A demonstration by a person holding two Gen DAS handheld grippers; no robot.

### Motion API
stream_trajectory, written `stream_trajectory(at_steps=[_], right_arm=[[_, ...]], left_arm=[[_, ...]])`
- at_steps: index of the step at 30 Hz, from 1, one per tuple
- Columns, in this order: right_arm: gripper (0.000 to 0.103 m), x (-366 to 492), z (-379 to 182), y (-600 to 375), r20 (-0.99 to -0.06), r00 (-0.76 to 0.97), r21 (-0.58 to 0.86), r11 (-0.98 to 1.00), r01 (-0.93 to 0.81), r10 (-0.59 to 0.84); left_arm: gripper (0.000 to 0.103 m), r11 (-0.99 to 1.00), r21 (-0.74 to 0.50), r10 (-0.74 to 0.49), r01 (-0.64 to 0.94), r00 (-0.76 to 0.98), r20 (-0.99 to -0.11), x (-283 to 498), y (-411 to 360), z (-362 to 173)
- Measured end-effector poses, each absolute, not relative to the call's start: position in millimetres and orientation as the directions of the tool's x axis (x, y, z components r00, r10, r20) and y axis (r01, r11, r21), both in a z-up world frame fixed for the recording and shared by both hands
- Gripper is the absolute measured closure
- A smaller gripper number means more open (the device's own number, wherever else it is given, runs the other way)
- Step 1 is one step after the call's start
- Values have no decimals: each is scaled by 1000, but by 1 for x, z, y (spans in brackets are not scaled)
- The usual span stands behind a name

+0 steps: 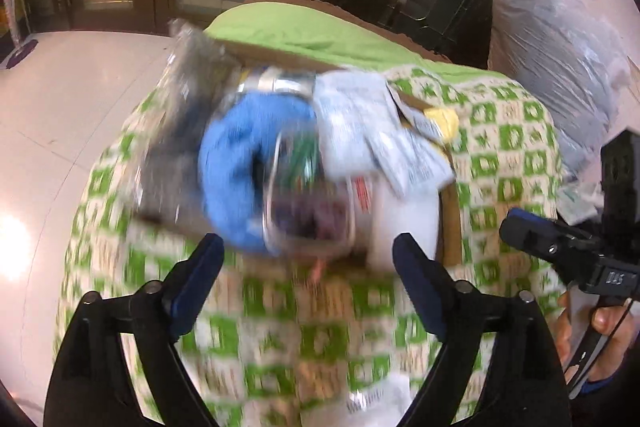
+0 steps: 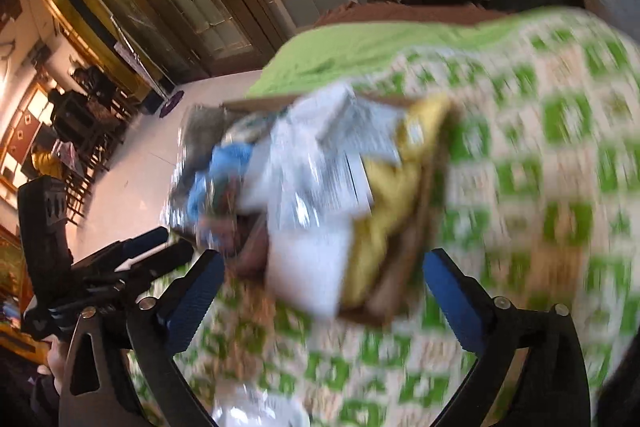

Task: Organize soft objects
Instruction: 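Open both grippers and withdraw them toward the last clear bag on the cover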

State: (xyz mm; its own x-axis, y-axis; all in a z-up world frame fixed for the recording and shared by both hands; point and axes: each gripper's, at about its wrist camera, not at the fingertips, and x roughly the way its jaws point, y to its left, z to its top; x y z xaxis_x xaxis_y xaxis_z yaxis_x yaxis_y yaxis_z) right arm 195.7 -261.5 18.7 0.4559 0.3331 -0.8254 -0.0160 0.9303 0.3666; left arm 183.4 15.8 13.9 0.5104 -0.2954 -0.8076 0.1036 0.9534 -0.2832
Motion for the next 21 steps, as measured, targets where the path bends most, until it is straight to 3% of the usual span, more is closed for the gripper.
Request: stream_trajectory(at_steps=[4, 9, 12, 21], right_arm=[[0, 150, -11, -273, -843, 430, 385, 921, 60, 324], [0, 122, -23, -259, -871, 379, 343, 939, 15, 312], [0, 105, -12, -253, -853, 450, 296, 955, -2, 266], [0, 43, 11, -227, -775, 612, 205, 979, 5, 159]], left_arm=[[14, 964, -254, -257, 79, 520, -815, 136, 10, 1], [14, 981, -177, -189, 74, 523, -831, 91, -10, -13], [14, 993, -97, -121, 72, 551, -826, 73, -17, -13], [14, 999, -41, -51, 31, 660, -750, 37, -10, 4]])
